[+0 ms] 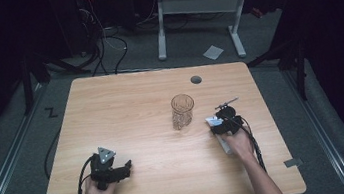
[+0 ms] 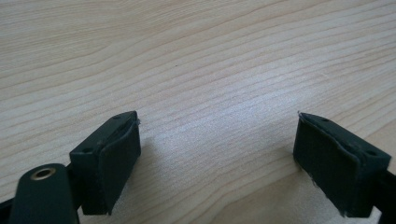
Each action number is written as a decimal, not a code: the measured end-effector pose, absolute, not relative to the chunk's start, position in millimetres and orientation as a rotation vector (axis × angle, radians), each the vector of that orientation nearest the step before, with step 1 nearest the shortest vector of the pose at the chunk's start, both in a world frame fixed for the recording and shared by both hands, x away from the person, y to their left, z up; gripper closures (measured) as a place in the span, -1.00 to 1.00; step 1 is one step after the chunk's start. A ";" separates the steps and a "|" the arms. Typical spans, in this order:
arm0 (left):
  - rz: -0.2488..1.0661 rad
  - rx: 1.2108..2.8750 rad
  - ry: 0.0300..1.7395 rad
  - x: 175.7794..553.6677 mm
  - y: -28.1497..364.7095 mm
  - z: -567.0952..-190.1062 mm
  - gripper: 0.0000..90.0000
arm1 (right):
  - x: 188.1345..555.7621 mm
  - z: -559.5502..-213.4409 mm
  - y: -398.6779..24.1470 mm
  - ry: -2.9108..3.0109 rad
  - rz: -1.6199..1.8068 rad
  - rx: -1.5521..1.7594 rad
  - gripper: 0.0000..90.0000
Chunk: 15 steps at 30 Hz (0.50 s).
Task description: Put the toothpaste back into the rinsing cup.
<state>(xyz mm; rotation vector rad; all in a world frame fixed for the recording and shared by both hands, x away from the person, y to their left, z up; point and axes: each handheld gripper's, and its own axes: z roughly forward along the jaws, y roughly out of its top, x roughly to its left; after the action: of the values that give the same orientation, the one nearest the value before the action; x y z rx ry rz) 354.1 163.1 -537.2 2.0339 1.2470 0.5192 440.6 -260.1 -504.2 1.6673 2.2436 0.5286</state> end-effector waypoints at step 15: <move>0.519 2.033 1.248 354.0 163.1 -537.2 -0.66 | 441.0 -501.6 -258.6 2.310 0.532 1.617 0.21</move>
<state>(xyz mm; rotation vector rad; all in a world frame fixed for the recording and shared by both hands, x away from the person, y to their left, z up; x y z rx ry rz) 354.0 163.1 -537.2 2.0334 1.2477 0.5188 441.0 -258.6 -501.6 1.6167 2.3101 0.5323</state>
